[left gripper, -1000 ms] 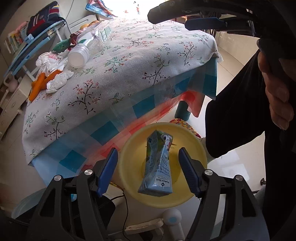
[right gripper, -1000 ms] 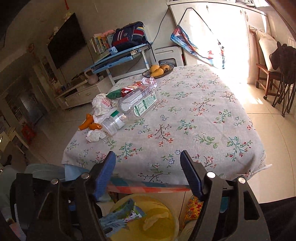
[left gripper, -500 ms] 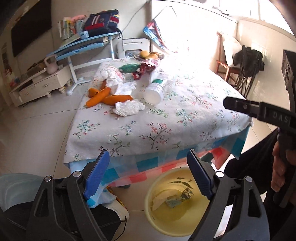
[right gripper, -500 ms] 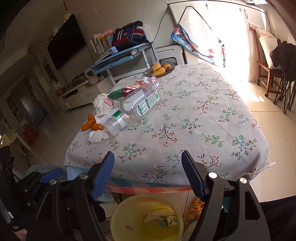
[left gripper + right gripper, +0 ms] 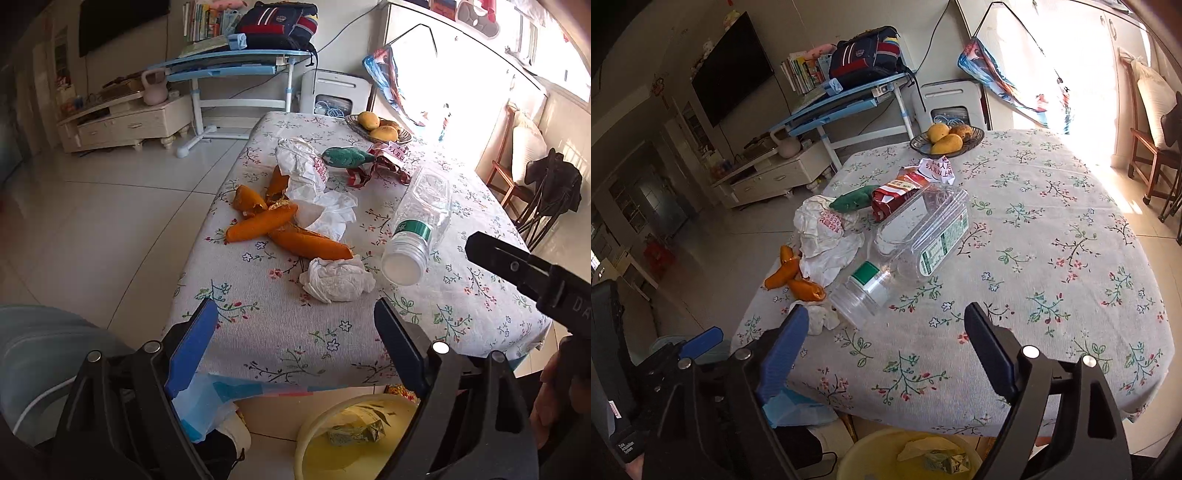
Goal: Collect trash
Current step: 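Grasp the clear plastic bottle with the right tool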
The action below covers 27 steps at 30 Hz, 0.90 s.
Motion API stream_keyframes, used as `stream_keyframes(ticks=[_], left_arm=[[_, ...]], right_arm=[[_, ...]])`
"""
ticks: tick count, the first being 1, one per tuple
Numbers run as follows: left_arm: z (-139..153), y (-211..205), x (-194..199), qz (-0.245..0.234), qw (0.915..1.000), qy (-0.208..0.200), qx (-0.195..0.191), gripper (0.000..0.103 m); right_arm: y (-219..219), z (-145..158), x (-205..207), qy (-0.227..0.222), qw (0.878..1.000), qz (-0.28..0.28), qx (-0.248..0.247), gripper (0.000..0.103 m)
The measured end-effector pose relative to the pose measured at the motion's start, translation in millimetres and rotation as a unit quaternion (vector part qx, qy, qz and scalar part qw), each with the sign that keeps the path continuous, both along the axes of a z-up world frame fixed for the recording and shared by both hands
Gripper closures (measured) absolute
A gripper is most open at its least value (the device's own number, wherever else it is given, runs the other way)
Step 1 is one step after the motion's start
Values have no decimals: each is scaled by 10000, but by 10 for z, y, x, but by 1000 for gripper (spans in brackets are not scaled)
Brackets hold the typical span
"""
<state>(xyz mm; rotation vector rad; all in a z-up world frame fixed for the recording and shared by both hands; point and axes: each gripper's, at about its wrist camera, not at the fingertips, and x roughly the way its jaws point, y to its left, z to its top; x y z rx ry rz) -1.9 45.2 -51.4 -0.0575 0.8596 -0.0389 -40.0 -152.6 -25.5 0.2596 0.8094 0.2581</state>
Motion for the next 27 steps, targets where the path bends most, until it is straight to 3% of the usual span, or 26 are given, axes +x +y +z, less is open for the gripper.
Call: stream_keyframes(ticks=[12, 19, 23, 25, 27], left_arm=[[-241, -38, 402, 157, 9994, 295, -89, 20], [-344, -108, 534, 72, 9991, 402, -122, 20], [-369, -176, 574, -14, 9992, 367, -177, 20], [-361, -222, 577, -198, 9989, 311, -300, 34], [-353, -273, 571, -478, 9973, 329, -442, 61]], right_arm=[[112, -407, 1017, 899, 9932, -710, -195, 19], [122, -441, 1174, 1049, 9923, 34, -652, 26], [-51, -407, 1099, 1269, 9874, 489, -814, 42], [-108, -383, 1041, 1358, 9850, 625, -863, 46], [-146, -359, 952, 1336, 9853, 698, -800, 46]])
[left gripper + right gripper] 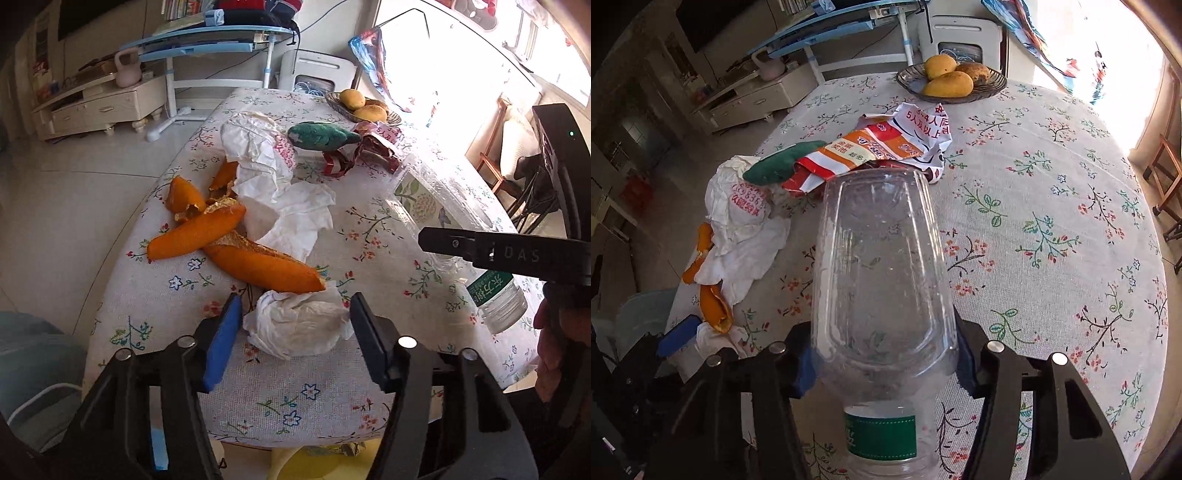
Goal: Collect trash
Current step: 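Grasp the clear plastic bottle with the right tool, then drop the bottle into the yellow basin with the right tool while the left tool grasps a white napkin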
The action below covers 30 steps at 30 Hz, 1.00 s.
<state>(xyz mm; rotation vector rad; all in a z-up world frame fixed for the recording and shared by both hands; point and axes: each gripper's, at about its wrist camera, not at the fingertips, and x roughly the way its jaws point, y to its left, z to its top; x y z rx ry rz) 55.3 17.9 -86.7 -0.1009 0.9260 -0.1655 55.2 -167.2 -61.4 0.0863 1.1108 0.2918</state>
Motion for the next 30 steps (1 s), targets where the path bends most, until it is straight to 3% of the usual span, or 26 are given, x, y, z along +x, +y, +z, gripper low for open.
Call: stream_keyframes(ticks=[7, 13, 22, 30], left_arm=[[50, 54, -110, -245, 9989, -178, -366, 68], [132, 148, -202, -6, 9980, -337, -527, 68], [290, 127, -399, -10, 9956, -860, -376, 68], [356, 225, -519, 53, 9946, -943, -428, 68]], right_arm=[[-81, -30, -144, -119, 9993, -142, 323, 46], [-150, 26, -164, -210, 9977, -231, 608, 46], [-144, 203, -515, -546, 9902, -190, 1271, 46], [-50, 300, -865, -736, 9863, -20, 1476, 46]])
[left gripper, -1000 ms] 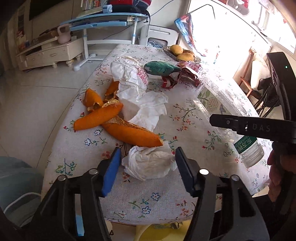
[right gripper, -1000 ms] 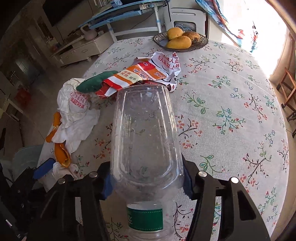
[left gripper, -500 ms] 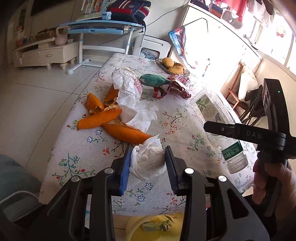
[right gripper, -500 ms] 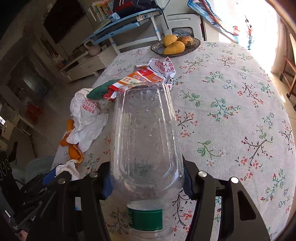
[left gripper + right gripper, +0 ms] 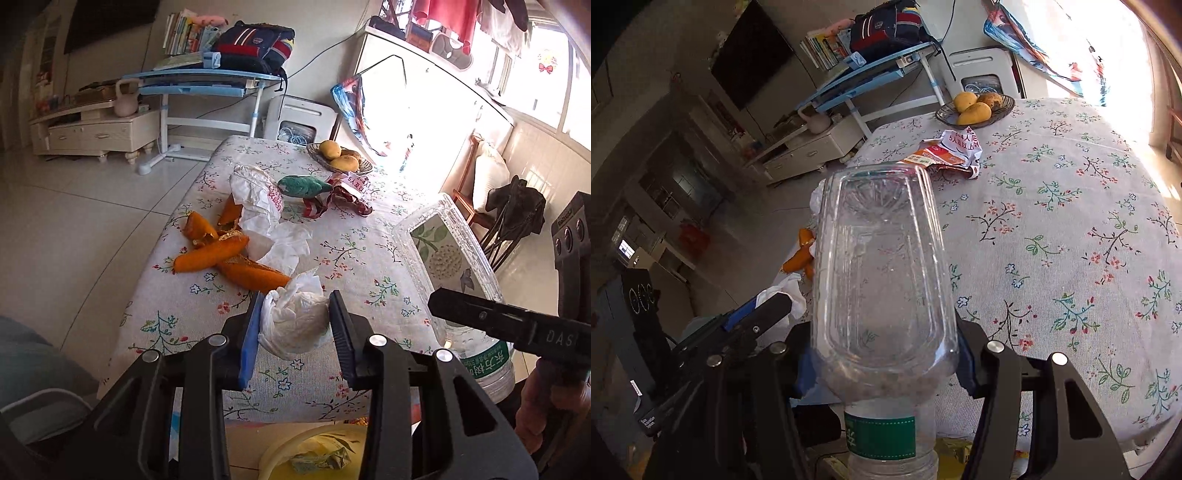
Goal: Collect trash
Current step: 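Drop the bottle into the yellow basin with the right tool while the left tool grasps a white napkin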
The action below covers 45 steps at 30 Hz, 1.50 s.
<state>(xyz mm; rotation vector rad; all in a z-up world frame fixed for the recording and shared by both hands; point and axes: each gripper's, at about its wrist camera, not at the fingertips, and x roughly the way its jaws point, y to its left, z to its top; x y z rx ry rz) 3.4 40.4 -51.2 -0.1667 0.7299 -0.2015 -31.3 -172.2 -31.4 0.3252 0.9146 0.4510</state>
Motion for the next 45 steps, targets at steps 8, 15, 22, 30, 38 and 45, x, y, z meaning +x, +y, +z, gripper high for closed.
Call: stream_keyframes(ticks=[8, 15, 22, 30, 38, 45], left_arm=[[47, 104, -141, 68, 9999, -57, -73, 68], [80, 189, -243, 107, 9998, -87, -110, 69], [121, 237, -336, 119, 9998, -135, -128, 68], [116, 218, -430, 47, 9998, -126, -120, 68], [95, 167, -542, -68, 9999, -113, -88, 68], [65, 103, -630, -176, 9998, -73, -29, 68]], right_arm=[[157, -63, -388, 27, 9996, 284, -78, 46], [220, -178, -680, 180, 9985, 468, -207, 46], [356, -408, -890, 530, 9939, 801, -544, 46], [628, -816, -1049, 1063, 9755, 1380, -1342, 46], [572, -894, -1144, 1211, 9713, 1421, -1472, 41], [366, -625, -1094, 649, 9886, 772, -1118, 37]])
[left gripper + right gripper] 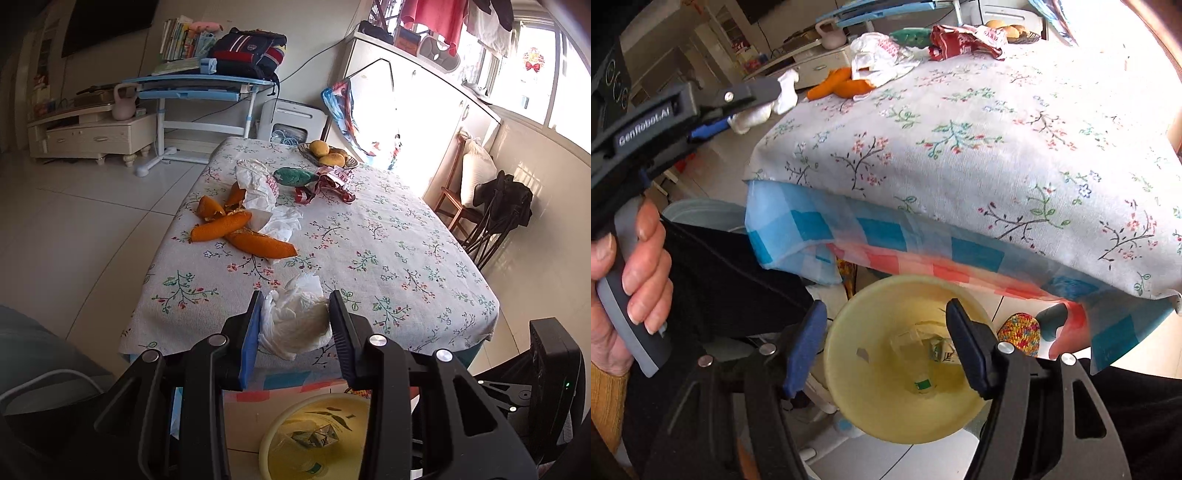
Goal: Collect trash
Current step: 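Drop the bottle into the yellow basin with the right tool while the left tool grasps a white napkin, then carry the white napkin over the basin and open the left tool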
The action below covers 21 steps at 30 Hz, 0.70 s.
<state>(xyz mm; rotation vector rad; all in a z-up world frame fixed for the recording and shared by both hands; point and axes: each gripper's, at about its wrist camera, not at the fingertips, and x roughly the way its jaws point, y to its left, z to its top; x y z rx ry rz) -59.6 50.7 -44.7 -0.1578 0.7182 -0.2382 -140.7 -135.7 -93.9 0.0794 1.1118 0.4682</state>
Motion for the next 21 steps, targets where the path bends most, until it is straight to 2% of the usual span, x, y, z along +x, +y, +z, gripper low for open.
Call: stream_keyframes(ticks=[7, 15, 18, 21], left_arm=[[-63, -116, -68, -221, 9996, 97, 110, 68], [-161, -355, -216, -782, 9961, 291, 290, 68], [-218, -488, -303, -1135, 9920, 418, 367, 68], [-306, -665, -405, -1677, 9823, 662, 516, 68]], right_arm=[[-247, 239, 58, -557, 9956, -697, 273, 33], [-558, 338, 94, -803, 9848, -1419, 601, 32], [-625, 378, 94, -900, 9807, -1609, 646, 30], [-695, 402, 90, -966, 9770, -1764, 711, 29]])
